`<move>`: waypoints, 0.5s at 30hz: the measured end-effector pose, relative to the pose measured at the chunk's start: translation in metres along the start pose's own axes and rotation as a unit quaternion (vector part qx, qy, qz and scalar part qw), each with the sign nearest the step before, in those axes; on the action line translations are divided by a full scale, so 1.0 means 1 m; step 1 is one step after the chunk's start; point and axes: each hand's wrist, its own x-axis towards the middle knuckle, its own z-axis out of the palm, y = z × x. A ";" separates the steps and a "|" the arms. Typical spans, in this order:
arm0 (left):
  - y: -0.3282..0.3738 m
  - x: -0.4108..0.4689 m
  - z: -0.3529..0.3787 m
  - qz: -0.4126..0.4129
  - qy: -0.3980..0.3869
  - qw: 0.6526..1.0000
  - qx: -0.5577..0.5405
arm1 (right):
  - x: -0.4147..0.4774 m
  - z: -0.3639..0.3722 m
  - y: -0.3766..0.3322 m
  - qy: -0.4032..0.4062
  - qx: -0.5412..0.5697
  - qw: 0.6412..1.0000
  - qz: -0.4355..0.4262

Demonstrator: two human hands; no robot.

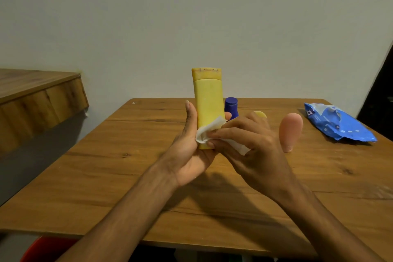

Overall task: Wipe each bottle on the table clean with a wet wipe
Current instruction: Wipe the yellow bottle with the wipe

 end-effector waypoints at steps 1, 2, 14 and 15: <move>0.000 0.000 0.000 -0.002 -0.004 1.000 0.001 | 0.000 0.000 0.000 -0.001 -0.002 1.000 -0.003; 0.000 -0.001 0.001 -0.004 -0.008 1.000 0.001 | 0.000 0.000 0.000 -0.001 -0.005 1.000 -0.004; -0.005 -0.004 0.006 -0.002 -0.054 0.999 -0.004 | 0.004 -0.010 -0.004 0.041 -0.011 0.997 0.071; -0.004 -0.004 0.007 0.002 -0.056 0.998 -0.009 | 0.004 -0.010 -0.004 0.044 0.002 0.996 0.077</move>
